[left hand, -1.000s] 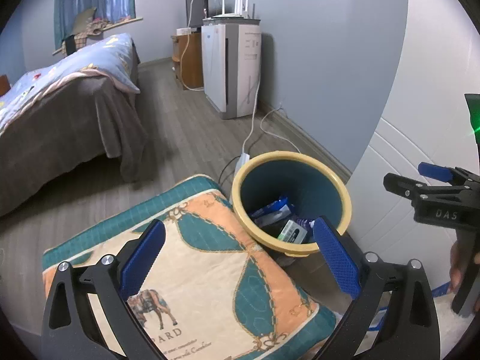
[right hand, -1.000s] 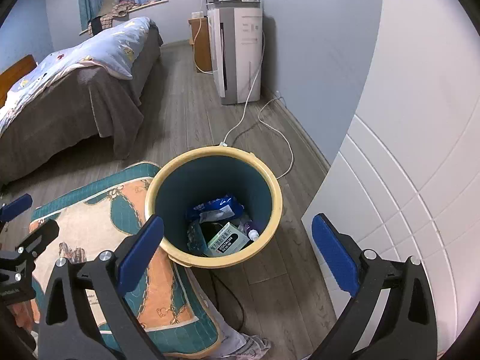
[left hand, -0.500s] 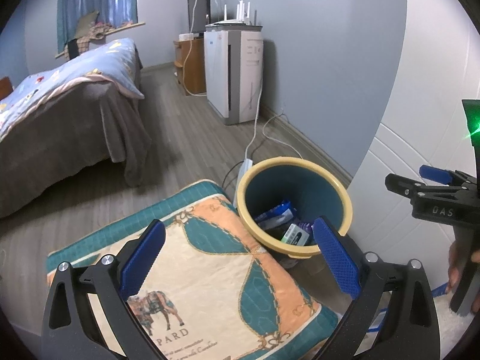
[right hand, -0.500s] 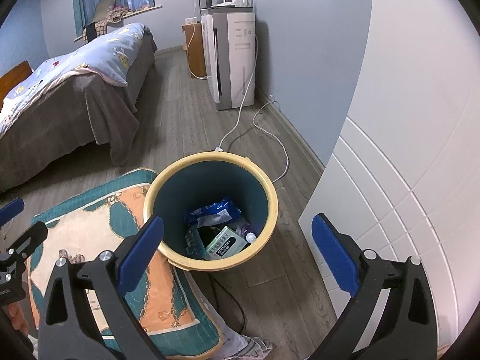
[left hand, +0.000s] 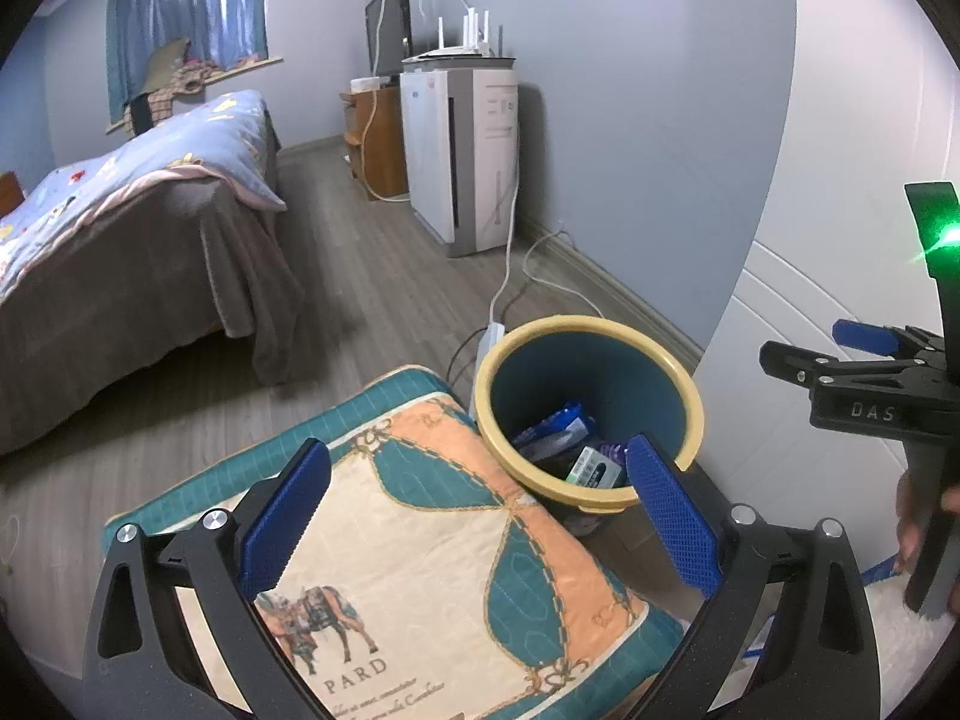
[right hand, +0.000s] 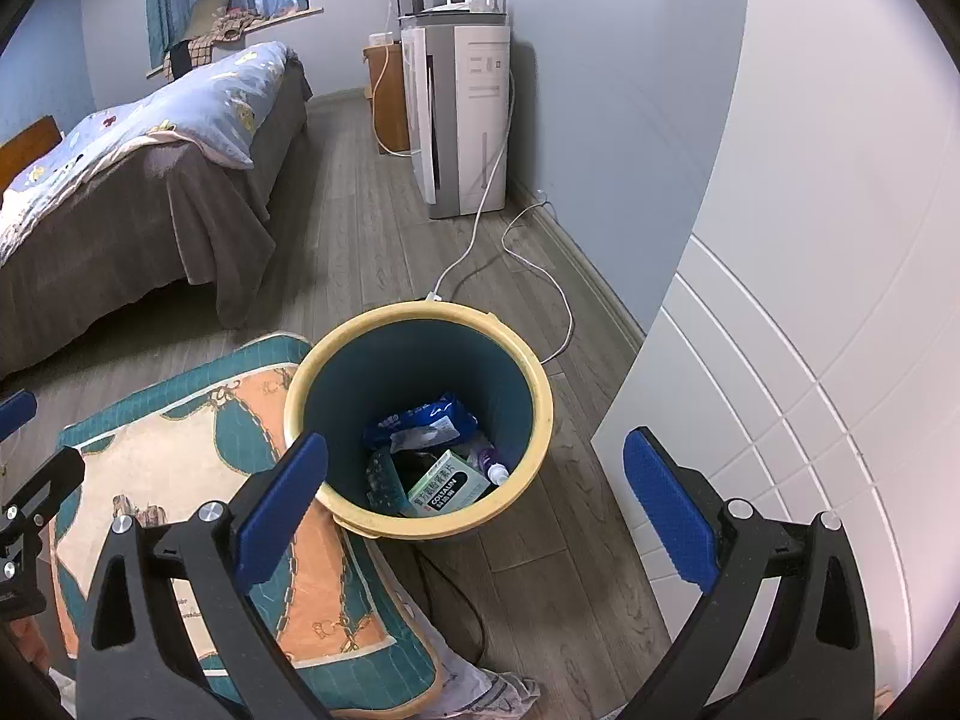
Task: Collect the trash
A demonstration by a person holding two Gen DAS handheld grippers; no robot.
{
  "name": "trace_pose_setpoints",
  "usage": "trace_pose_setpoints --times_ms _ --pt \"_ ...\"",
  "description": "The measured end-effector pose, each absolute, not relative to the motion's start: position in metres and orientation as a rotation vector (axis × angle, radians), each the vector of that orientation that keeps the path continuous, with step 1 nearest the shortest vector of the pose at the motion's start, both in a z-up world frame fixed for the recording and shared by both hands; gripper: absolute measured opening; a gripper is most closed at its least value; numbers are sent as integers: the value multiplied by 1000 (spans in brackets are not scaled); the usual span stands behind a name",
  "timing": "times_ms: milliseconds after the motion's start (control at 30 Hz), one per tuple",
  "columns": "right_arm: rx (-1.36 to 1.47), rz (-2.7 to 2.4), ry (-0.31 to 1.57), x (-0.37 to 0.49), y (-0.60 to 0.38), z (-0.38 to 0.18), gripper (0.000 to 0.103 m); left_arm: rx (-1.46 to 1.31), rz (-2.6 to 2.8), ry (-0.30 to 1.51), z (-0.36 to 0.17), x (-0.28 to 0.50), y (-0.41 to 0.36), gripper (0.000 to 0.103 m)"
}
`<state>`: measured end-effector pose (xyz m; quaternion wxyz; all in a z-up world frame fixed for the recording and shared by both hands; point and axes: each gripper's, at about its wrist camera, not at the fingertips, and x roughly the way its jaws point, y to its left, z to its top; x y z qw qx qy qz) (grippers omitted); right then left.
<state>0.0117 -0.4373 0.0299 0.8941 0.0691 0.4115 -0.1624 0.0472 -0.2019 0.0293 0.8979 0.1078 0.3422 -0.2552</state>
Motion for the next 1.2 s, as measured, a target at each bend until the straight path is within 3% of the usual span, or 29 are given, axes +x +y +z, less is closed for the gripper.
trace_pose_setpoints --times_ms 1200 --pt "153 -347 877 11 -433 23 97 261 -517 726 30 47 -208 98"
